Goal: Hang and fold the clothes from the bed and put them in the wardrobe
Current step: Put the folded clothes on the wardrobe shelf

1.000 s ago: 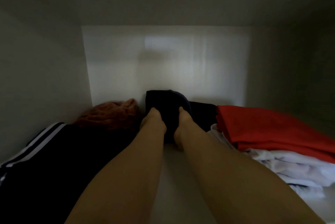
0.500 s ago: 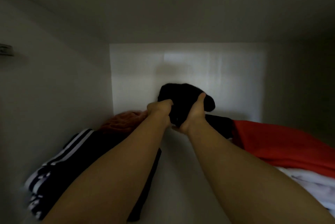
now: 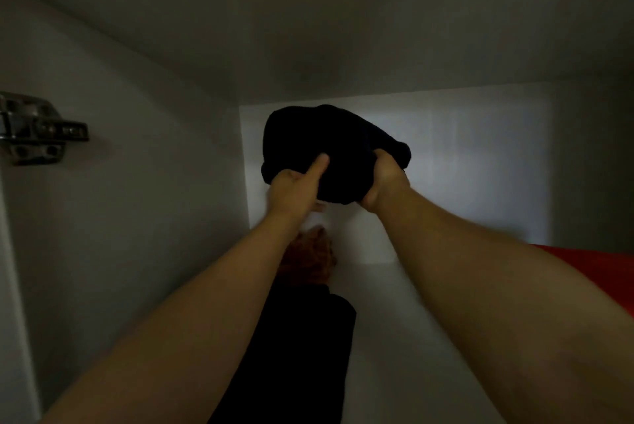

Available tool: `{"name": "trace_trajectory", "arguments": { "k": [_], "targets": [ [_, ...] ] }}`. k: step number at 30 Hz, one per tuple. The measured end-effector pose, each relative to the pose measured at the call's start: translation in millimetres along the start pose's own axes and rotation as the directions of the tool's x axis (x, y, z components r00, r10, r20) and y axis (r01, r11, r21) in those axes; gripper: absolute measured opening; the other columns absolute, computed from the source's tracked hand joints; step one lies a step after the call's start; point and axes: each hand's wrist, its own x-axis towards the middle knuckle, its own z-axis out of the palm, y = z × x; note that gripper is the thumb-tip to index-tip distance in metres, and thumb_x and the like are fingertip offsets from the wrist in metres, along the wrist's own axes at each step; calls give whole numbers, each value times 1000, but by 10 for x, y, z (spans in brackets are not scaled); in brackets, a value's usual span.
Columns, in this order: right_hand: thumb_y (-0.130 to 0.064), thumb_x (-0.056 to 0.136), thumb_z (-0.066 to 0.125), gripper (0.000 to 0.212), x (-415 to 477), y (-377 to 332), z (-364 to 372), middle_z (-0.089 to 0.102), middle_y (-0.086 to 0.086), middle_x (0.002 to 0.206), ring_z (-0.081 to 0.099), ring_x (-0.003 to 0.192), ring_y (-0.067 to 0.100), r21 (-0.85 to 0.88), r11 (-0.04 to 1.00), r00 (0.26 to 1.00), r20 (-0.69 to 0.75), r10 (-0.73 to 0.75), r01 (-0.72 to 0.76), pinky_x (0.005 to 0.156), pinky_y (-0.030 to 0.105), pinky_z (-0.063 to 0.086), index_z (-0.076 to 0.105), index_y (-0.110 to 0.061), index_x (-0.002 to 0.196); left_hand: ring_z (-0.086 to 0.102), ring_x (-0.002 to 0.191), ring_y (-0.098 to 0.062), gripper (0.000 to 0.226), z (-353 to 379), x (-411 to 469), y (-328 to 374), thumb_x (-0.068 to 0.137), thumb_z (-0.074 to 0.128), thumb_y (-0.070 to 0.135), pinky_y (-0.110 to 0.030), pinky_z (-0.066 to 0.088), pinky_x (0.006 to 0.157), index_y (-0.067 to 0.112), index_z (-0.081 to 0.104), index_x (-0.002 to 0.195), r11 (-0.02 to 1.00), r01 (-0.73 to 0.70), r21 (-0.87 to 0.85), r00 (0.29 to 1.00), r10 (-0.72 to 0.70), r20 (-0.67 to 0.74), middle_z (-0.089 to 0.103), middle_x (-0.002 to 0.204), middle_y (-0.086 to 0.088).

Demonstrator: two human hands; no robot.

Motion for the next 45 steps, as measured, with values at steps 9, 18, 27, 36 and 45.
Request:
{"name": "trace_trajectory", "arguments": {
  "k": [9,18,27,36,45],
  "targets": [
    [-41,103,52,41,725,453,280,70,17,119,65,111,35,-242,963,886,411,214,-121,96,46,55,66,-10,127,15,149,-32,96,-809,817,-128,74,70,35,-57,26,115,28,19,155,336,-300,893,809,586,51,13,164,-3],
    [-35,101,43,60,1167,992,140,29,21,154,41,134,42,-976,118,957,148,-249,181,107,49,36,23,-17,154,43,139,-34,90,-838,1243,-785,85,66,34,-45,38,114,28,15,160,82,-228,970,961,-144,238,37,157,-9],
    [-41,107,27,55,1091,1494,160,32,12,159,37,139,34,-701,-415,807,563,176,580,115,53,31,28,-16,156,41,140,-33,82,-721,1278,-969,95,62,29,-41,37,114,35,12,160,-142,-343,929,911,-290,292,35,158,-15],
    [-46,107,27,68,692,1245,341,-10,9,168,-6,154,36,-665,-555,866,409,289,499,119,64,0,-7,-24,161,16,152,-35,98,-808,1065,-896,96,60,23,-44,24,122,31,-16,158,23,-207,978,890,-410,199,-2,168,-14],
    [-10,101,43,34,-391,723,485,60,10,89,51,68,18,-850,-273,877,478,-45,449,67,27,46,47,-12,67,37,143,-30,66,-705,195,-167,102,51,21,-37,34,115,8,19,159,157,-211,965,912,-322,252,29,161,-15]
  ]
}}
